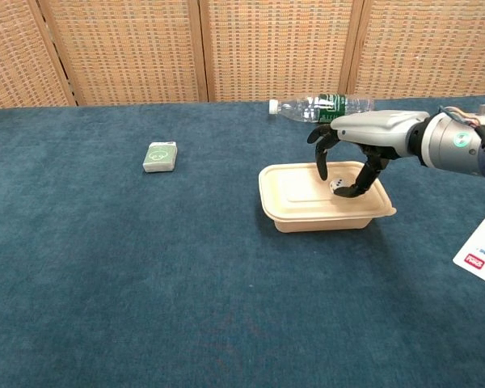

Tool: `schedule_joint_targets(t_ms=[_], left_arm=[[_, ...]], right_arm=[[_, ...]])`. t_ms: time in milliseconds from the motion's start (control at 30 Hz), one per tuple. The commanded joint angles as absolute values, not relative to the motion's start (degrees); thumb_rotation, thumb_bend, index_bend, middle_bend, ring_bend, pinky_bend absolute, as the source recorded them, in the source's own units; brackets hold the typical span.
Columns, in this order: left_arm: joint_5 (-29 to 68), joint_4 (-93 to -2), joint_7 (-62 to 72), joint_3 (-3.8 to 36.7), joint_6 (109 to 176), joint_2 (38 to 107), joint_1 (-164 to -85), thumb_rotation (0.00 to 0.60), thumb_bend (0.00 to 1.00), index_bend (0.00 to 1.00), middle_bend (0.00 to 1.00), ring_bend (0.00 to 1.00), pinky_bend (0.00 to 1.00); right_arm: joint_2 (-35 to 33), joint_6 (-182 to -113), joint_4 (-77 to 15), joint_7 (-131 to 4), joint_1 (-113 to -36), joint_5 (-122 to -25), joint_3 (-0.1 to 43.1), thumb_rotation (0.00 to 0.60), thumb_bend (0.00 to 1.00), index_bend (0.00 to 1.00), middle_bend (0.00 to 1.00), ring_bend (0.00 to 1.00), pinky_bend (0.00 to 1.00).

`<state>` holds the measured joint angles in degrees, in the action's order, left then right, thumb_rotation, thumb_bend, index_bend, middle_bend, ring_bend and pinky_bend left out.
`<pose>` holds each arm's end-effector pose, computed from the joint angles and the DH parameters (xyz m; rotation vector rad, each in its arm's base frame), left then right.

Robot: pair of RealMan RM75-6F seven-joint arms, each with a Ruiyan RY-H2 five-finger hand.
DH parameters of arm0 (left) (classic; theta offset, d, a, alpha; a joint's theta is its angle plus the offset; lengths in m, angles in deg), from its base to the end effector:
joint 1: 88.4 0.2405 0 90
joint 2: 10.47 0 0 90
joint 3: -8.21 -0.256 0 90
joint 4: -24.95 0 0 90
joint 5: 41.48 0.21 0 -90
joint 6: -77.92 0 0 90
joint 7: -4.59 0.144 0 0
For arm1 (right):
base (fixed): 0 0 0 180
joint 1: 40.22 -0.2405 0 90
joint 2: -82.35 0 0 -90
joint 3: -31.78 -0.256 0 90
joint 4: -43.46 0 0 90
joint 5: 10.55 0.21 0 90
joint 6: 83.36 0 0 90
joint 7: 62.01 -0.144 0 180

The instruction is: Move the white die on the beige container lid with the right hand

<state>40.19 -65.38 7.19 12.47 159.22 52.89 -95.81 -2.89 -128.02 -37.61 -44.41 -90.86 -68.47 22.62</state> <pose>-0.3218 0.2009 0.1666 -1.3895 -0.8674 -0.8140 -0.1385 -0.3777 -0.0117 1.9867 -0.9533 0.8034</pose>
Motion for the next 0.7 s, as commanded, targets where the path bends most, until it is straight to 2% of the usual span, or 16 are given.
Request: schedule_joint_targets(t_ms=[33,233,467,700], left_arm=[[40.12,-65.38,7.30,12.49,159.25,52.95,-95.82,0.600,0.00,0.00,0.00,0.00,0.00],[39.89,-65.40,7.38,12.53,159.16,52.96,-95.88,0.600,0.00,0.00,0.00,0.00,0.00],[39.98,-65.48,7.12,12.44,159.13,52.82,-95.91,0.600,0.00,0.00,0.00,0.00,0.00],[40.61,-65.76,6.29,12.24,159.67,52.41,-95.69,0.600,0.00,0.00,0.00,0.00,0.00]], right_arm=[[-2.89,-127.74,-37.29,-44.60,-90.96,-68.50,22.62,0.600,0.39,0.48,0.10,0.00,0.06],[-2.92,-127.32,-36.69,-44.77,-91.07,-68.54,22.82,0.600,0.42,0.53,0.12,0.00,0.06],[-1.24,-128.53,-38.14,-45.31,-90.62,-69.21,22.30,0.600,0.44,0.54,0.12,0.00,0.06],[6.22,-132.44,-45.93,-46.79,-89.34,-71.46,19.51,0.600,0.44,0.54,0.13,0.00,0.06]])
